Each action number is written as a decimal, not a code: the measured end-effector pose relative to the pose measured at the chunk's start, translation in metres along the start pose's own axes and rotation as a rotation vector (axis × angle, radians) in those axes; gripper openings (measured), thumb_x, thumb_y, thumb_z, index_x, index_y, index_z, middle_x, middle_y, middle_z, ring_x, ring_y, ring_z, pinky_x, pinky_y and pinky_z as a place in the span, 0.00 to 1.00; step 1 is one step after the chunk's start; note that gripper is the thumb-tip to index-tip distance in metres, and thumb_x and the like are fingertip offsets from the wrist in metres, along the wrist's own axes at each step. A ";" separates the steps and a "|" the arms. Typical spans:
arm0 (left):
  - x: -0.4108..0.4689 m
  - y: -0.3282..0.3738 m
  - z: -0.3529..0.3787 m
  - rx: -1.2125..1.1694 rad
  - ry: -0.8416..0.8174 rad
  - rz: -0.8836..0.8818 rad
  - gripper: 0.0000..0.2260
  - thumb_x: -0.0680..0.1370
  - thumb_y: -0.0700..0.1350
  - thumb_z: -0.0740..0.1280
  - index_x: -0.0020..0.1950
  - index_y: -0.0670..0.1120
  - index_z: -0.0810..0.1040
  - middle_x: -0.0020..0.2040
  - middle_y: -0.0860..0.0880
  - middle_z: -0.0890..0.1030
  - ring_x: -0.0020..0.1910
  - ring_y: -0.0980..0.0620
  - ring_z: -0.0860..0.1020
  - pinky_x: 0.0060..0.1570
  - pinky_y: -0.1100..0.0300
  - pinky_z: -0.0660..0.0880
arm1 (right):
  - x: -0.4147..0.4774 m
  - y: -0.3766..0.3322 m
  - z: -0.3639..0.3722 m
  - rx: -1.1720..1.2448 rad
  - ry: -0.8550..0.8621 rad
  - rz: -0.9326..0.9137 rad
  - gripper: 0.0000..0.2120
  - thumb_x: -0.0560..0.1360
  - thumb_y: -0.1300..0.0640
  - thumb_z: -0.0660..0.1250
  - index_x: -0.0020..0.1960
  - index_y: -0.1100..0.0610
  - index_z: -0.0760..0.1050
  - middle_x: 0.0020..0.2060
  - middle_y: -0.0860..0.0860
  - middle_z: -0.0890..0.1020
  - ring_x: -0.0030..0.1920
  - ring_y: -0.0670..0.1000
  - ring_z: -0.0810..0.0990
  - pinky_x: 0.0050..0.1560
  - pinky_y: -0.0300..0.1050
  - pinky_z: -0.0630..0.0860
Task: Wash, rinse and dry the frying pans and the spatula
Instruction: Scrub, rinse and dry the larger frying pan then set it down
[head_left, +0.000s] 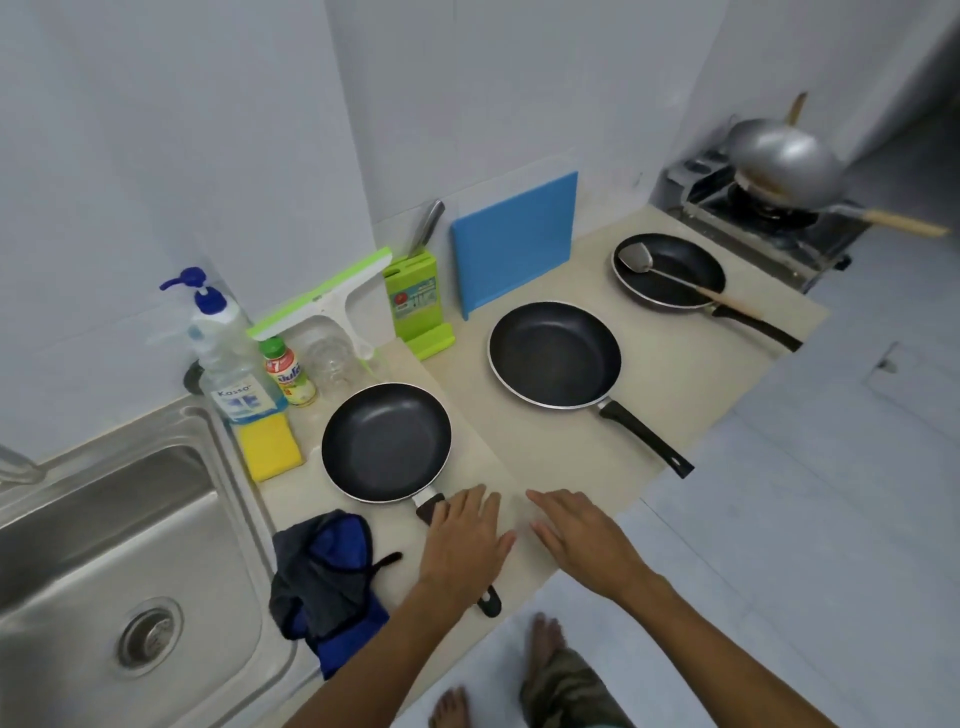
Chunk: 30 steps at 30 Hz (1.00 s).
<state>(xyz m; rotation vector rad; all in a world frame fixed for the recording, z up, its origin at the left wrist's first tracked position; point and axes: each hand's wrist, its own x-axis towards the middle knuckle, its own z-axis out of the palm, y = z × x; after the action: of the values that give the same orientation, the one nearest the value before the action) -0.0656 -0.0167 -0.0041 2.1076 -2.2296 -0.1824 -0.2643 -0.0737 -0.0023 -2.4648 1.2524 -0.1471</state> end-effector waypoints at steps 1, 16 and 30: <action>0.010 0.006 0.001 0.001 -0.008 0.007 0.23 0.74 0.61 0.69 0.59 0.46 0.83 0.58 0.45 0.84 0.53 0.46 0.83 0.49 0.50 0.81 | 0.003 0.011 -0.006 -0.019 0.016 0.003 0.27 0.83 0.39 0.50 0.75 0.51 0.69 0.66 0.51 0.78 0.62 0.51 0.78 0.61 0.45 0.77; 0.214 0.148 0.053 -0.418 -0.402 -0.334 0.28 0.83 0.62 0.55 0.77 0.47 0.65 0.74 0.46 0.71 0.72 0.45 0.70 0.71 0.48 0.63 | 0.069 0.244 -0.061 -0.071 -0.122 0.089 0.30 0.81 0.38 0.48 0.74 0.54 0.69 0.64 0.54 0.78 0.60 0.56 0.77 0.56 0.51 0.80; 0.304 0.204 0.086 -1.185 -0.360 -1.013 0.14 0.84 0.52 0.62 0.43 0.48 0.81 0.47 0.44 0.85 0.48 0.45 0.82 0.53 0.50 0.78 | 0.104 0.295 -0.049 0.825 -0.423 0.491 0.24 0.84 0.43 0.56 0.78 0.42 0.56 0.54 0.46 0.82 0.38 0.49 0.86 0.42 0.43 0.84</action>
<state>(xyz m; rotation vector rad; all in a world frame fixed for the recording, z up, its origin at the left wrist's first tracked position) -0.2968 -0.3058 -0.0722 2.1287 -0.4581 -1.5094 -0.4382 -0.3288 -0.0740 -1.3654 1.2293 -0.0004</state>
